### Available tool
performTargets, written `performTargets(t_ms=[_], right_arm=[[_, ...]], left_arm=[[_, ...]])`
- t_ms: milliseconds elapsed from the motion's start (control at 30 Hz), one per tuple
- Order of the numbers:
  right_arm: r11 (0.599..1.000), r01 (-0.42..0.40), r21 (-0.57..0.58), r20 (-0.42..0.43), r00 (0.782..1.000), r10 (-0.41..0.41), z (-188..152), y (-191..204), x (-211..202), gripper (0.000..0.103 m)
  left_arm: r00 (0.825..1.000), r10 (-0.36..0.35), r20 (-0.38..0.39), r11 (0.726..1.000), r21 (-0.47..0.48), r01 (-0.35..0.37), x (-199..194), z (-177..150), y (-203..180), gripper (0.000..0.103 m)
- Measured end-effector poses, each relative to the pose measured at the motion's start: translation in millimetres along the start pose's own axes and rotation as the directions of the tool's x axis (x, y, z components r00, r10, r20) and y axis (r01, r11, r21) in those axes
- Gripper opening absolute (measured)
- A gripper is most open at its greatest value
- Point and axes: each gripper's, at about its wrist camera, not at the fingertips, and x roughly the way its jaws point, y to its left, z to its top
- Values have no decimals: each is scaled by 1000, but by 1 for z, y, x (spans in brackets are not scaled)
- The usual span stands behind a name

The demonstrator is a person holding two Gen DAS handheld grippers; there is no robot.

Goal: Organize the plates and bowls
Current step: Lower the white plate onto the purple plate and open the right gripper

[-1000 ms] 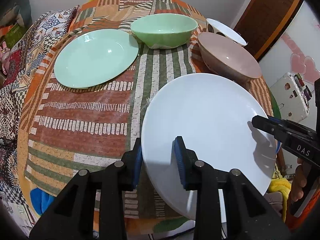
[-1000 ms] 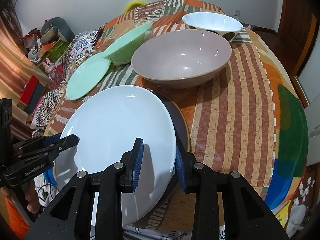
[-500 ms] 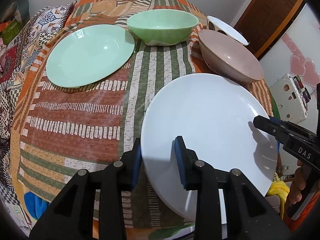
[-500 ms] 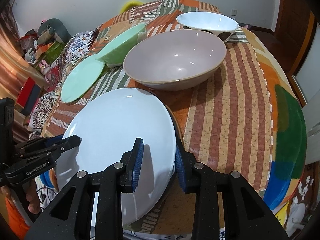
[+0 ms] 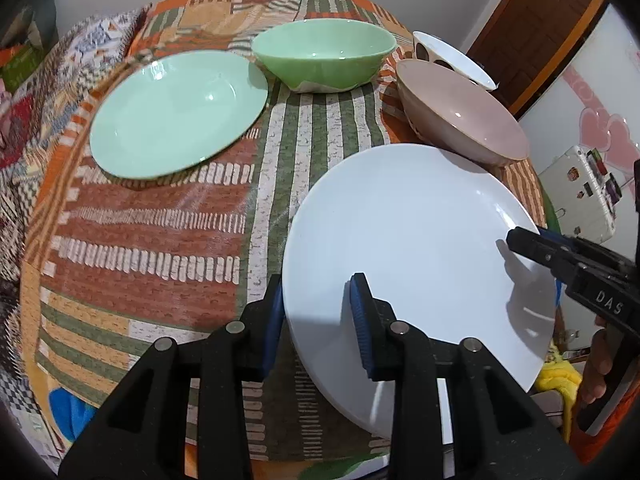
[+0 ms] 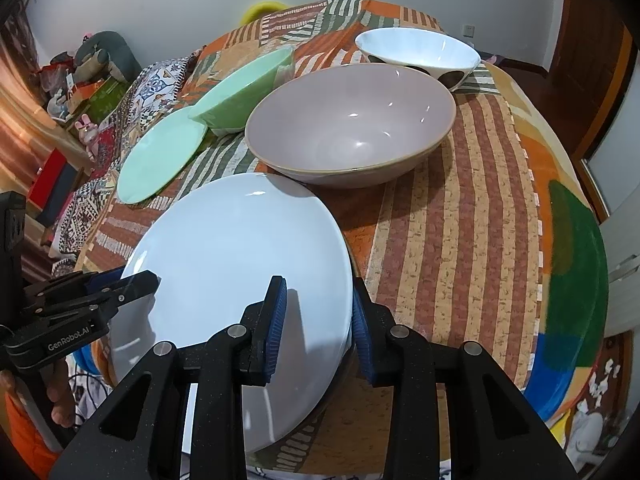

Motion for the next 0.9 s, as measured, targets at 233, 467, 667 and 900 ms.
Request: performTargets(t_ms=[233,467,667,900], right_arm=[[999,45,-27,58,997,-43,2,0,-15,34],[999,22,-26,77,997,-20,4,6,-22,34],[998,-9,-64,131,991,17,16,25,-35,35],[992,-65,-113,207,974,87,38,52,-45,51]], left_arm=[[999,19,35,999,30,-20,-9,0,-5,32],[993,27,111,1000,4,-28,-38,3,6,34],[974,78,211,997,-35,-72,-77,6,22,34],[937,151,314,988,-70,-135,-116,15,46,47]])
